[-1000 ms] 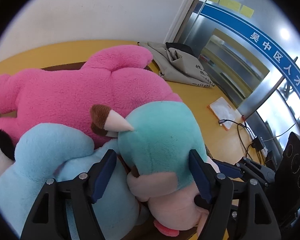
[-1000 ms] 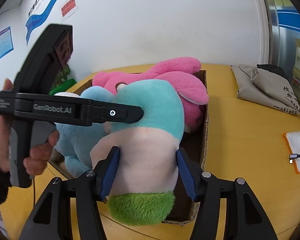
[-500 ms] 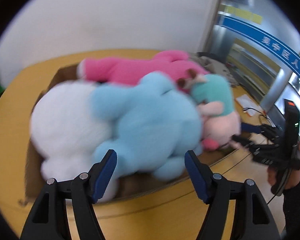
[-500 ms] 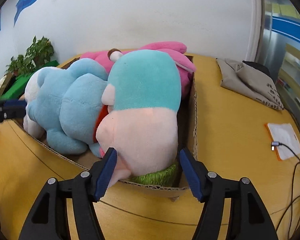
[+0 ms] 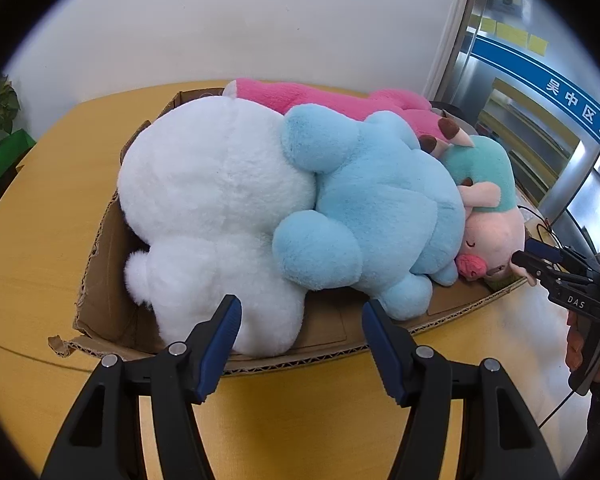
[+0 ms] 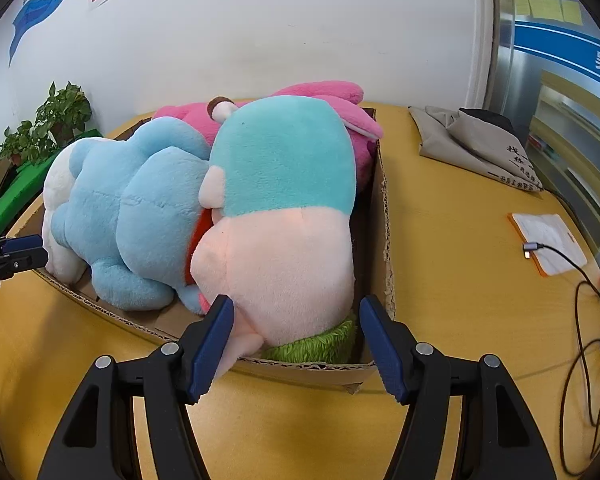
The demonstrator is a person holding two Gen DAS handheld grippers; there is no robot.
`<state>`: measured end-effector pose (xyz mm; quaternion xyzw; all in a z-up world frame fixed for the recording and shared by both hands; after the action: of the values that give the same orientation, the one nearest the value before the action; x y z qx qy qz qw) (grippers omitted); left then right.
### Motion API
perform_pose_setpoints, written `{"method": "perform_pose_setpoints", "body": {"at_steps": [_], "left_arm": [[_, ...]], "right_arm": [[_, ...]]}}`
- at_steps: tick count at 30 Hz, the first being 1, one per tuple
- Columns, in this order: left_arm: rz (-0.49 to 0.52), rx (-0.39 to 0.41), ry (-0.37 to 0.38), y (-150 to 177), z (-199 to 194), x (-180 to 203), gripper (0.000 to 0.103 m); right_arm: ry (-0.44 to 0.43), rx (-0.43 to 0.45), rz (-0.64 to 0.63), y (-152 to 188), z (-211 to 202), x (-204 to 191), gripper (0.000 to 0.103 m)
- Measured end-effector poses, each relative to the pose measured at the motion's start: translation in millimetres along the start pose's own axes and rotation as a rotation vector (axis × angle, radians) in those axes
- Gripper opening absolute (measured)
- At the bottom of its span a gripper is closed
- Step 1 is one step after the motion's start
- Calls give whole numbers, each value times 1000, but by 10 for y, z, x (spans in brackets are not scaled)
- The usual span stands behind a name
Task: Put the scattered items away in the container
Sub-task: 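Carry the pig plush into the box and open both grippers, then lower both tools to the clear phone case and close both grippers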
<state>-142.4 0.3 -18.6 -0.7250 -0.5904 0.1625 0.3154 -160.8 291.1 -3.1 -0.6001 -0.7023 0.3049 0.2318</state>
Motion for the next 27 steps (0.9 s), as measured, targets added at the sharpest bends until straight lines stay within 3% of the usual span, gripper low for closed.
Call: {"method": "perform_pose_setpoints", "body": {"at_steps": [7,9,11,14,20,27], "left_arm": [[15,-7,3,24,-118,21,62],[17,4,-1,39,-237,16,62],[23,21,1,96,-408,33,63],[29,15,37,238,-638,79,74],[72,-119,161,952,-926,370,74],[126,-322,228,1681,-765,819,74]], "right_arm": [[-1,-47,6,85,-71,-20,70],[-4,-21,18,87,-211,-17,76],[-57,41,19,118,-458,-83,95],[-221,79,-56,259,-843,-300,99],[-380,-86,-391,1061,-1074,-989,100],[-444,-302,-454,1832,-834,-1353,84]]}}
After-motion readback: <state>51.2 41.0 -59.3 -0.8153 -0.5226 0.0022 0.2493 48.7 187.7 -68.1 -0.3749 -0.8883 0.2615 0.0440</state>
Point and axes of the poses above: each gripper's, at about its wrist camera, not at the fingertips, and z roughly the way its jaws point, x to its right, y to its underside, the point moved 5 cm from there along z, roughly the way its jaws point, and after that the axes turned 2 degrees about -y, right-handed, at the moved point
